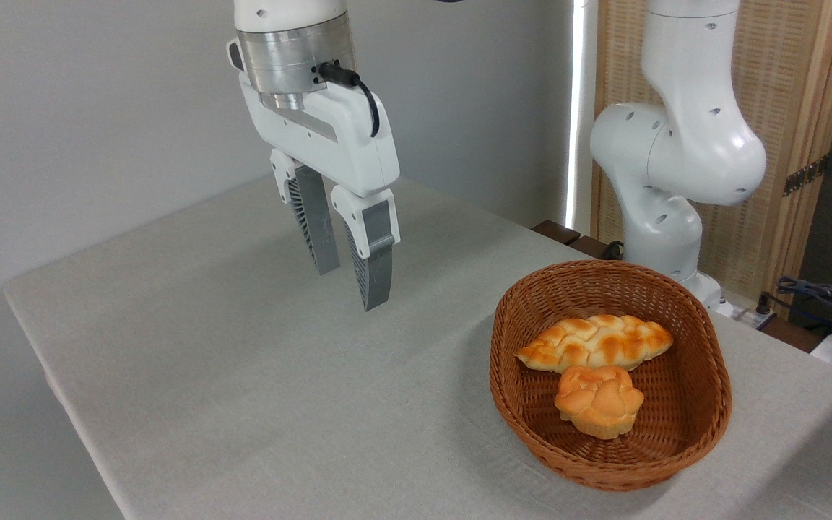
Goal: Put bread into the basket
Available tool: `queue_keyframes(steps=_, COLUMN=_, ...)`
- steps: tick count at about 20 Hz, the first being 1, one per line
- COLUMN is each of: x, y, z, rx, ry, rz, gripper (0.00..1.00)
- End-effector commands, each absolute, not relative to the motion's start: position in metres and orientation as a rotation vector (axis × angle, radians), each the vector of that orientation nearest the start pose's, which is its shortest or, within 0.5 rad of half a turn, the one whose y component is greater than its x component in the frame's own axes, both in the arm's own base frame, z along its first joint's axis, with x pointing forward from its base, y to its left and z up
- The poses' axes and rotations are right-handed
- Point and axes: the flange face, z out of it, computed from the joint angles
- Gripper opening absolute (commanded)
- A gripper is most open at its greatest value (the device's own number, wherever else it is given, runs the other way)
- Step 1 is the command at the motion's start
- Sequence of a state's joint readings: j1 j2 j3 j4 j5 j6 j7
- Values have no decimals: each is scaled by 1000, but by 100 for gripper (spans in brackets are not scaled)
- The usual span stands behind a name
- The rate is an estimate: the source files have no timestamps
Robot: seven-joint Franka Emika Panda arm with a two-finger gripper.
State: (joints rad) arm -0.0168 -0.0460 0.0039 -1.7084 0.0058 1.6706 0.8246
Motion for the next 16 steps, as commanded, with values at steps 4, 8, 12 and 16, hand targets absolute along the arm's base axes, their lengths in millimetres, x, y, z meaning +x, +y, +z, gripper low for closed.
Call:
queue_keyframes(steps=4, x=547, y=-13, z=596, rx=-2875, ry=1252, rz=35, gripper=100)
queue_keyframes(steps=8, x=546, y=-11, z=602, rx=-2872, ry=1251, rz=19, gripper=100)
queue_keyframes(steps=12, x=545, y=-9, z=605, rx=-2870, ry=1245, rz=11, gripper=100)
queue_keyframes(steps=16, x=545, y=-9, z=606, rx=-2873, ry=1246, rz=7, gripper=100)
